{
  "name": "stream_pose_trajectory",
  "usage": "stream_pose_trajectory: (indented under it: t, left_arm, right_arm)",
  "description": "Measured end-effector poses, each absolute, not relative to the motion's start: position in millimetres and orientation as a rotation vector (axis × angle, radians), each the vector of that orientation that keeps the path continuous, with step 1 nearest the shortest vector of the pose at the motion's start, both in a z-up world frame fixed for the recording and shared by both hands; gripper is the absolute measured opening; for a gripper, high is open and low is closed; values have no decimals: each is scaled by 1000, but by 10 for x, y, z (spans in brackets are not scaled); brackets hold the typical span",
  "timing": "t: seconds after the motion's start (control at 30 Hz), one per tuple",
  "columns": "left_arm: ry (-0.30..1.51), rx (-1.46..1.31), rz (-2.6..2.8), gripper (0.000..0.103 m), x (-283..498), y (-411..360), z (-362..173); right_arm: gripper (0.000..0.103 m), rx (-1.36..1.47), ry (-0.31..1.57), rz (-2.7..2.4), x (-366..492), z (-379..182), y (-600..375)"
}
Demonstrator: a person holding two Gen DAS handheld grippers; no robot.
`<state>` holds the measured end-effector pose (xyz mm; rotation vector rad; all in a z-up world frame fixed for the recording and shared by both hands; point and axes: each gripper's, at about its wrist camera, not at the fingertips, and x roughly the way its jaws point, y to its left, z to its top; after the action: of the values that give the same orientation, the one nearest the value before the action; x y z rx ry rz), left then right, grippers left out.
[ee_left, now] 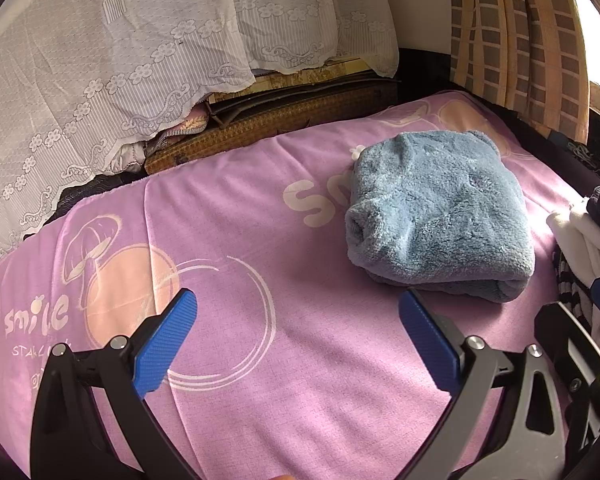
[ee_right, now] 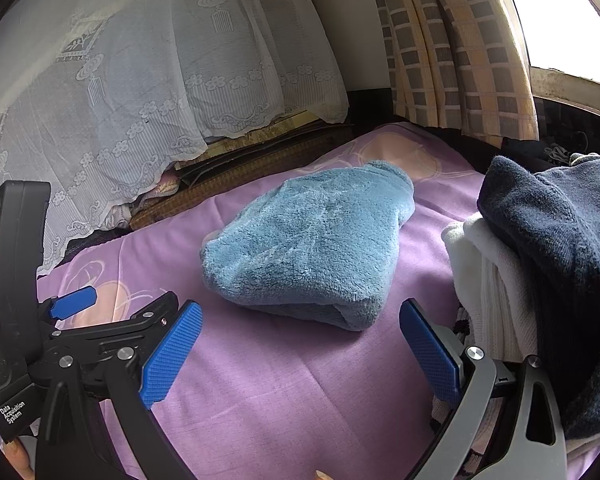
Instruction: Fold small clothes
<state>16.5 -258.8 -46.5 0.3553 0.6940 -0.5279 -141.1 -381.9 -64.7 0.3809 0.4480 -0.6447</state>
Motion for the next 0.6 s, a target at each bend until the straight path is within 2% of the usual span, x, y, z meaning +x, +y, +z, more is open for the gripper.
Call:
stream_pose_trajectory:
  t: [0.6]
  left_arm:
    - [700,350,-528,98,158,-2599,-465]
  right_arm:
    - [99,387,444,-642,-1413,-654,-3814]
